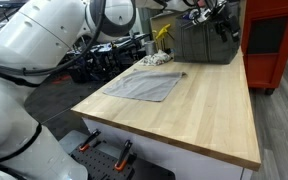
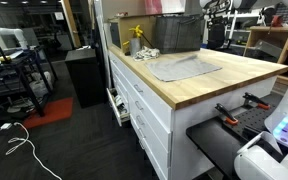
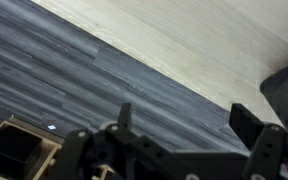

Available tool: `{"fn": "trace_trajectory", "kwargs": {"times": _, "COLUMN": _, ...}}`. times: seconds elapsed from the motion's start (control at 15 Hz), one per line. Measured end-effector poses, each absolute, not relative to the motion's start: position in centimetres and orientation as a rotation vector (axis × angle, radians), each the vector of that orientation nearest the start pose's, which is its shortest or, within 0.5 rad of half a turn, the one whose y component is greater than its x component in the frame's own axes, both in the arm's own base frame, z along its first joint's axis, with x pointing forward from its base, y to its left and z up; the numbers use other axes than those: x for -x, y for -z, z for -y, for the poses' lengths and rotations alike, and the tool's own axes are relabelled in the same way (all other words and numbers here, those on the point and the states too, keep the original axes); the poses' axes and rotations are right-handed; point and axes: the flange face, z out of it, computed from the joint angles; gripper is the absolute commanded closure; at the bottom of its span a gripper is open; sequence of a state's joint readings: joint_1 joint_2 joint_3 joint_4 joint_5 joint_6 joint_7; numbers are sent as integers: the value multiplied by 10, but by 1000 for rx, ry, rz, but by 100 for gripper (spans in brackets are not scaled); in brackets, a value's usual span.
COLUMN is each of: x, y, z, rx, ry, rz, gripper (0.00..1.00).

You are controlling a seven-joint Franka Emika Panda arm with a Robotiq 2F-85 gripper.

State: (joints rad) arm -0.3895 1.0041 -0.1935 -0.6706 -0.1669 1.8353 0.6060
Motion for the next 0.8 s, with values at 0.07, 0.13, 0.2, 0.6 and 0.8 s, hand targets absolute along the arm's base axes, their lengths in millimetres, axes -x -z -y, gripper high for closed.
{"fn": "trace_trajectory", "kwargs": {"times": 0.07, "x": -702, "y": -399, "z": 389, "rx": 2981, "ry": 312, "rz": -1725, "gripper": 0}}
{"fn": "trace_trajectory", "kwargs": {"times": 0.13, "x": -697, "y": -405, "z": 392, "rx": 2980, "ry": 303, "rz": -1725, "gripper": 0}}
{"fn": "trace_trajectory", "kwargs": {"times": 0.2, "x": -692, "y": -411, "z": 395, "rx": 2980, "ry": 293, "rz": -1724, "gripper": 0}}
{"fn": "trace_trajectory", "kwargs": {"times": 0.6, "x": -652, "y": -446, "z": 402, "rx": 2960, "ry": 216, "rz": -1731, "gripper": 0}}
{"fn": "trace_trajectory", "kwargs": {"times": 0.8, "x": -629, "y": -463, "z": 400, "rx": 2955, "ry": 184, "rz": -1716, "gripper": 0}}
